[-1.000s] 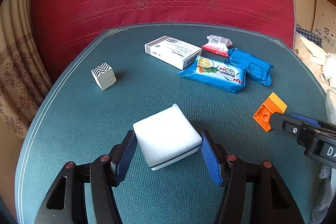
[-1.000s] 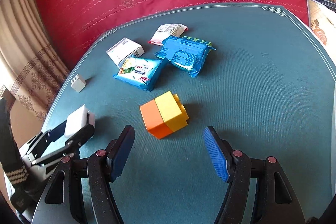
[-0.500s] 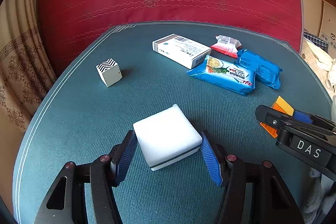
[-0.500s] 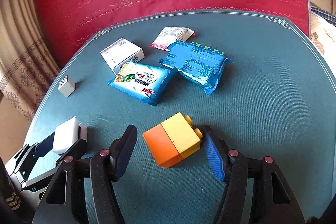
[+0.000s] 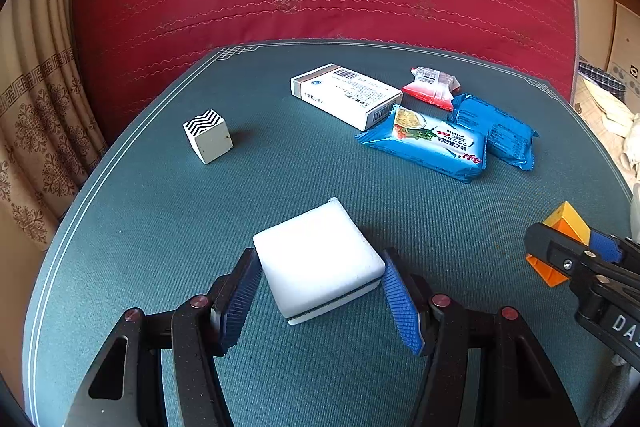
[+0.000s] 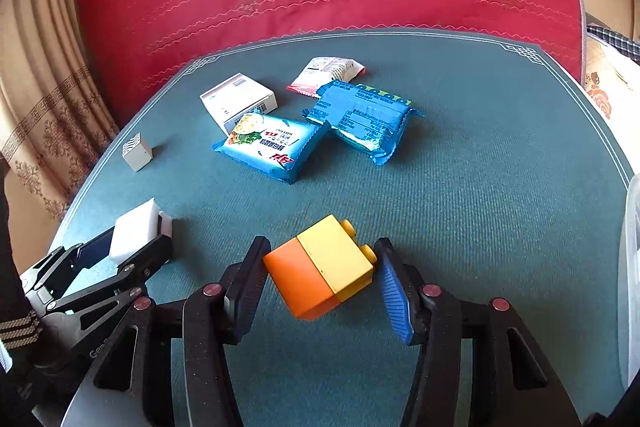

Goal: Organize objects
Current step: 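Grasp the orange-yellow toy brick with the right gripper, then carry the brick to the bowl and release it with the right gripper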

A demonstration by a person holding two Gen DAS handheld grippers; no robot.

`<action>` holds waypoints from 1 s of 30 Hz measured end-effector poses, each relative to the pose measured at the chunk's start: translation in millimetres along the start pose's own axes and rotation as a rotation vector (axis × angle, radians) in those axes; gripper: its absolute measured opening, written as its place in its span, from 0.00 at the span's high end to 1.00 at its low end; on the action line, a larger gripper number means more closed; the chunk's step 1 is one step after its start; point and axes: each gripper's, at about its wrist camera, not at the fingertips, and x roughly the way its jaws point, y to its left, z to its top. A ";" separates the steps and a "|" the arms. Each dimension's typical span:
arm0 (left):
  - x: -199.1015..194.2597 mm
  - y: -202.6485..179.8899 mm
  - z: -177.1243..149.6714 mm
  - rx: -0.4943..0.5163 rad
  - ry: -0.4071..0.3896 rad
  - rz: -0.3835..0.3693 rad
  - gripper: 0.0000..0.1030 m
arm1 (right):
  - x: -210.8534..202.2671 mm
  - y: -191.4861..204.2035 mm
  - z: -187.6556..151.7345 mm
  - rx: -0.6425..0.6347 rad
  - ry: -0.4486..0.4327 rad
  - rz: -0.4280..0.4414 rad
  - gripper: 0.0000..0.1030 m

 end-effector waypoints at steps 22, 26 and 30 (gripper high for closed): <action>-14.2 -20.1 -4.7 0.053 -0.035 -0.114 0.37 | -93.4 -88.9 -25.1 0.160 -0.113 -0.088 0.47; -14.8 -22.5 -5.8 0.063 -0.031 -0.119 0.37 | -111.4 -113.9 -27.7 0.199 -0.143 -0.141 0.47; -17.8 -24.5 -7.9 0.071 -0.025 -0.133 0.37 | -128.1 -141.6 -31.1 0.244 -0.169 -0.198 0.47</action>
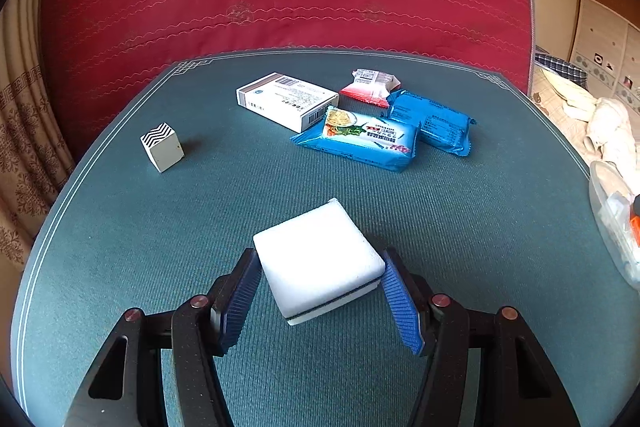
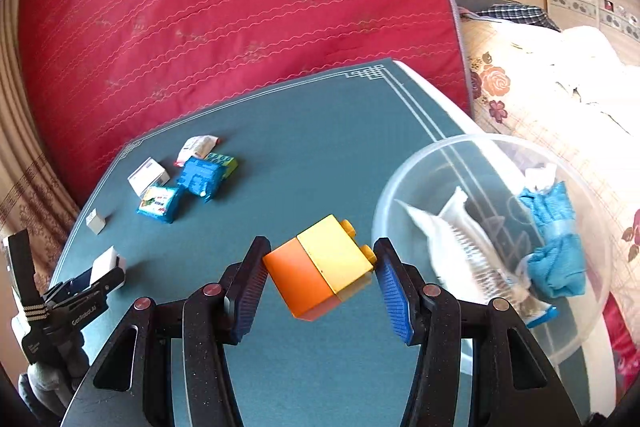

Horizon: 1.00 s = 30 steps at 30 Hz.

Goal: Organize objects
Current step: 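Carry the brick to the bowl and release it with the right gripper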

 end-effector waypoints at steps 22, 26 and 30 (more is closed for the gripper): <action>-17.9 -41.7 0.5 0.100 -0.015 -0.023 0.37 | 10.0 -110.8 23.6 0.211 -0.049 -0.121 0.45; -17.9 -55.9 5.1 0.117 -0.012 -0.044 0.37 | 2.6 -112.3 23.1 0.207 -0.066 -0.114 0.44; -18.1 -75.1 10.0 0.148 -0.014 -0.069 0.37 | -6.3 -116.5 24.8 0.220 -0.089 -0.106 0.44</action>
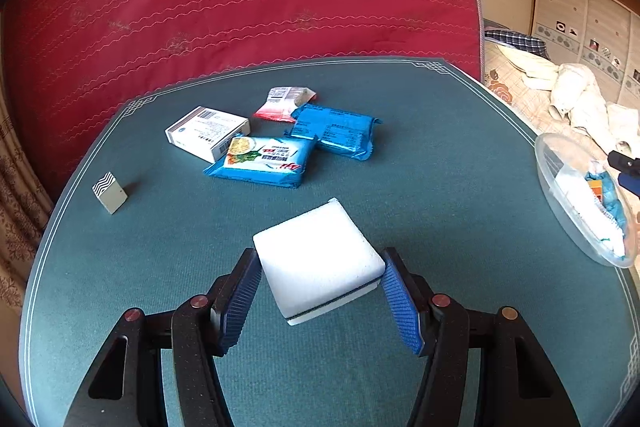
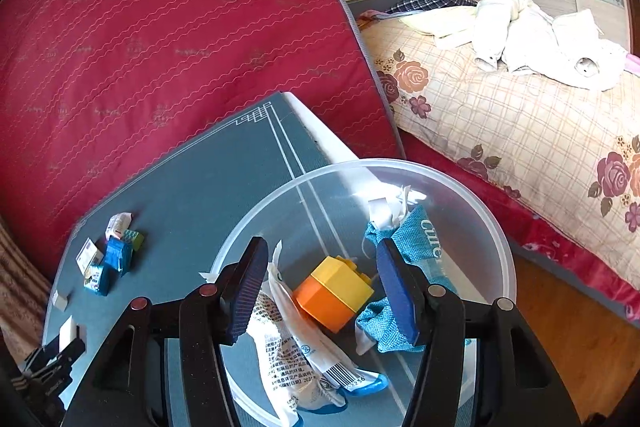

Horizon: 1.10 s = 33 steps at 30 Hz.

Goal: Organize objects
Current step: 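Carry the white sponge to the bowl and release it with the left gripper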

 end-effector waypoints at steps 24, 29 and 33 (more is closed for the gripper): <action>21.2 -171.2 71.6 0.209 -0.012 -0.283 0.37 | -14.6 -34.0 38.5 0.127 -0.132 -0.021 0.43; 33.2 -207.5 86.5 0.238 -0.006 -0.330 0.37 | -12.6 -46.9 43.2 0.161 -0.130 -0.018 0.43; 45.8 -230.4 94.8 0.255 0.005 -0.356 0.37 | -13.2 -54.0 44.6 0.181 -0.133 -0.018 0.43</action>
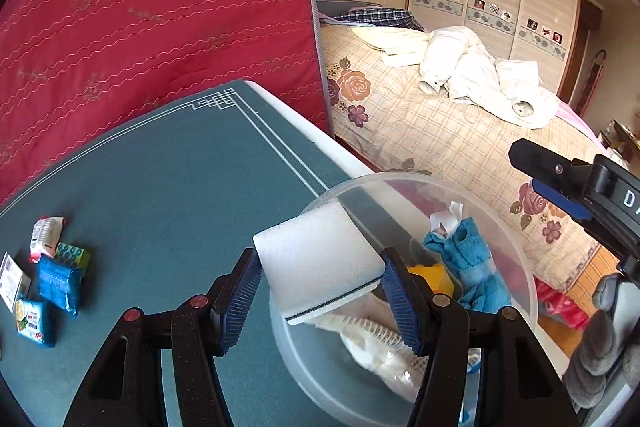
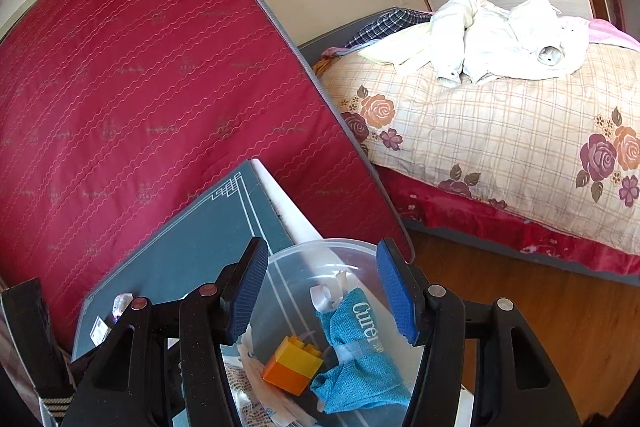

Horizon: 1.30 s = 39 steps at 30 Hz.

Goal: Organize objects
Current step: 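Carry the white sponge to the bowl and release it with the left gripper, then move the left gripper back to the table toward the biscuit packet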

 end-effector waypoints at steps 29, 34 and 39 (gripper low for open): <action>-18.3 61.2 -18.8 -0.114 -0.047 0.089 0.02 | -0.9 30.0 -16.9 -0.090 0.027 0.027 0.42; -26.3 80.9 -29.5 -0.130 -0.047 0.137 0.02 | -1.9 48.4 -28.6 -0.139 0.049 0.055 0.42; -39.1 105.8 -40.7 -0.144 -0.062 0.210 0.02 | -4.7 67.5 -42.6 -0.196 0.066 0.085 0.41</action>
